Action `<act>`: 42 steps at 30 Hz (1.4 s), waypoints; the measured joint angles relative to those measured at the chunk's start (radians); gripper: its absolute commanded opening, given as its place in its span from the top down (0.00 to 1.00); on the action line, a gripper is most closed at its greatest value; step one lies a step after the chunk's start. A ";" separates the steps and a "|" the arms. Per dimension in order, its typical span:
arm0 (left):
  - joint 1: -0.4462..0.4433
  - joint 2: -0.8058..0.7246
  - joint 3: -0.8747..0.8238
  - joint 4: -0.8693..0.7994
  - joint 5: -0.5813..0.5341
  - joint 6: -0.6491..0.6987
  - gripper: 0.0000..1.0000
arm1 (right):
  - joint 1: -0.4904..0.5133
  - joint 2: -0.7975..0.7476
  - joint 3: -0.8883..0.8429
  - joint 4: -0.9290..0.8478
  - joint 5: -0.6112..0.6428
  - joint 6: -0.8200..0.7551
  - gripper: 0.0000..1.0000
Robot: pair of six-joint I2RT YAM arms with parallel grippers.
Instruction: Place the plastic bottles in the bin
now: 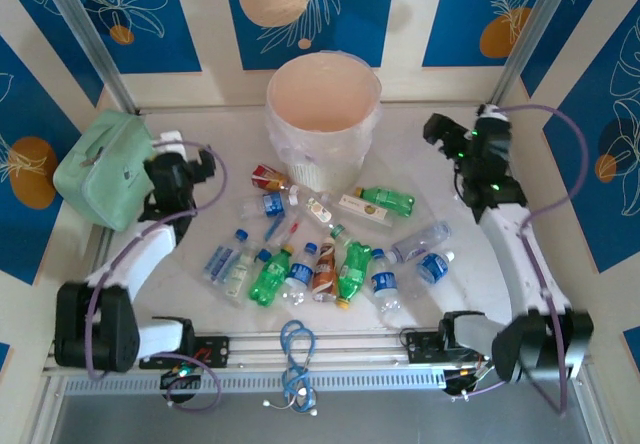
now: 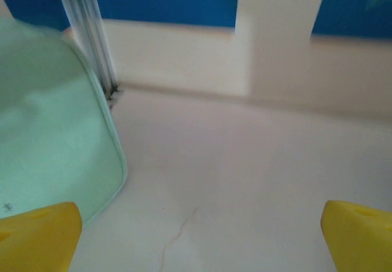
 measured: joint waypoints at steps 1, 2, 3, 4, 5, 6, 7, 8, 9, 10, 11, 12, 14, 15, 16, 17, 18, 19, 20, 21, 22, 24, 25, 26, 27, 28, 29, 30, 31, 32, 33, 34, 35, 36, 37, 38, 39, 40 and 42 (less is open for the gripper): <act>-0.010 -0.028 0.057 -0.058 0.003 -0.042 0.00 | -0.011 -0.023 0.001 -0.064 -0.014 0.029 0.00; -0.026 -0.050 0.108 -0.113 0.010 -0.080 0.00 | -0.009 -0.030 0.001 -0.132 -0.021 0.051 0.01; -0.056 -0.069 0.155 -0.170 0.021 -0.117 0.00 | 0.019 -0.028 0.001 -0.210 -0.023 0.066 0.02; -0.094 -0.082 0.191 -0.223 0.034 -0.147 0.00 | 0.066 -0.011 0.002 -0.284 -0.024 0.075 0.04; -0.132 -0.090 0.214 -0.270 0.049 -0.169 0.01 | 0.111 0.008 0.005 -0.342 -0.031 0.079 0.05; -0.172 -0.093 0.232 -0.317 0.066 -0.187 0.01 | 0.164 0.033 0.014 -0.414 -0.038 0.079 0.07; -0.211 -0.094 0.245 -0.365 0.082 -0.204 0.02 | 0.214 0.060 0.033 -0.482 -0.053 0.079 0.08; -0.243 -0.094 0.249 -0.404 0.098 -0.220 0.03 | 0.251 0.083 0.055 -0.535 -0.064 0.078 0.09; -0.270 -0.094 0.250 -0.448 0.120 -0.235 0.04 | 0.278 0.106 0.084 -0.585 -0.073 0.079 0.12; -0.288 -0.094 0.250 -0.486 0.140 -0.251 0.05 | 0.298 0.129 0.117 -0.631 -0.080 0.080 0.14; -0.298 -0.093 0.250 -0.517 0.157 -0.265 0.05 | 0.312 0.150 0.148 -0.664 -0.084 0.080 0.15; -0.304 -0.093 0.251 -0.547 0.173 -0.283 0.06 | 0.329 0.169 0.175 -0.690 -0.084 0.080 0.15; -0.309 -0.093 0.251 -0.586 0.198 -0.316 0.06 | 0.362 0.203 0.206 -0.716 -0.080 0.077 0.15; -0.310 -0.093 0.251 -0.603 0.209 -0.334 0.06 | 0.384 0.220 0.214 -0.727 -0.081 0.071 0.15; -0.311 -0.093 0.251 -0.616 0.218 -0.351 0.07 | 0.400 0.238 0.218 -0.736 -0.082 0.061 0.14; -0.311 -0.094 0.251 -0.627 0.225 -0.362 0.07 | 0.413 0.258 0.220 -0.742 -0.087 0.049 0.14; -0.312 -0.094 0.251 -0.636 0.231 -0.376 0.08 | 0.428 0.285 0.226 -0.753 -0.094 0.033 0.13; -0.312 -0.094 0.251 -0.644 0.238 -0.387 0.08 | 0.439 0.312 0.233 -0.763 -0.096 0.018 0.13; -0.312 -0.095 0.251 -0.650 0.242 -0.394 0.08 | 0.447 0.339 0.242 -0.771 -0.095 0.002 0.12; -0.312 -0.096 0.251 -0.657 0.246 -0.405 0.08 | 0.455 0.367 0.252 -0.776 -0.091 -0.015 0.13; -0.312 -0.098 0.251 -0.663 0.249 -0.414 0.09 | 0.460 0.392 0.260 -0.778 -0.084 -0.032 0.12; -0.312 -0.103 0.251 -0.674 0.249 -0.432 0.10 | 0.465 0.428 0.272 -0.781 -0.072 -0.059 0.13; -0.312 -0.105 0.251 -0.681 0.249 -0.441 0.10 | 0.465 0.444 0.276 -0.781 -0.066 -0.072 0.13; -0.312 -0.106 0.251 -0.684 0.249 -0.450 0.10 | 0.465 0.454 0.278 -0.780 -0.061 -0.082 0.13; -0.312 -0.108 0.251 -0.686 0.249 -0.461 0.11 | 0.464 0.466 0.280 -0.777 -0.056 -0.094 0.14; -0.312 -0.109 0.251 -0.686 0.249 -0.470 0.11 | 0.463 0.478 0.280 -0.772 -0.052 -0.105 0.14; -0.312 -0.110 0.251 -0.686 0.250 -0.482 0.11 | 0.462 0.488 0.281 -0.767 -0.049 -0.111 0.14; -0.312 -0.110 0.251 -0.686 0.250 -0.492 0.11 | 0.459 0.502 0.282 -0.760 -0.046 -0.121 0.14; -0.312 -0.110 0.250 -0.686 0.252 -0.501 0.11 | 0.457 0.519 0.285 -0.755 -0.044 -0.131 0.14; -0.312 -0.110 0.249 -0.686 0.253 -0.509 0.11 | 0.455 0.533 0.290 -0.752 -0.042 -0.137 0.14; -0.312 -0.112 0.245 -0.686 0.253 -0.516 0.12 | 0.452 0.554 0.296 -0.745 -0.042 -0.148 0.14; -0.312 -0.114 0.241 -0.686 0.254 -0.522 0.12 | 0.450 0.572 0.302 -0.737 -0.041 -0.157 0.14; -0.312 -0.116 0.237 -0.686 0.254 -0.527 0.12 | 0.448 0.588 0.308 -0.731 -0.038 -0.165 0.14; -0.312 -0.117 0.235 -0.686 0.254 -0.533 0.12 | 0.447 0.605 0.316 -0.727 -0.035 -0.173 0.13; -0.312 -0.118 0.233 -0.686 0.257 -0.536 0.12 | 0.445 0.623 0.328 -0.725 -0.031 -0.182 0.13; -0.312 -0.118 0.232 -0.687 0.257 -0.537 0.12 | 0.445 0.639 0.339 -0.722 -0.027 -0.188 0.11; -0.312 -0.118 0.231 -0.687 0.260 -0.540 0.12 | 0.444 0.655 0.350 -0.717 -0.023 -0.196 0.10; -0.312 -0.119 0.230 -0.687 0.260 -0.542 0.12 | 0.442 0.668 0.359 -0.709 -0.018 -0.204 0.09; -0.312 -0.119 0.230 -0.689 0.260 -0.544 0.12 | 0.439 0.687 0.370 -0.702 -0.011 -0.214 0.09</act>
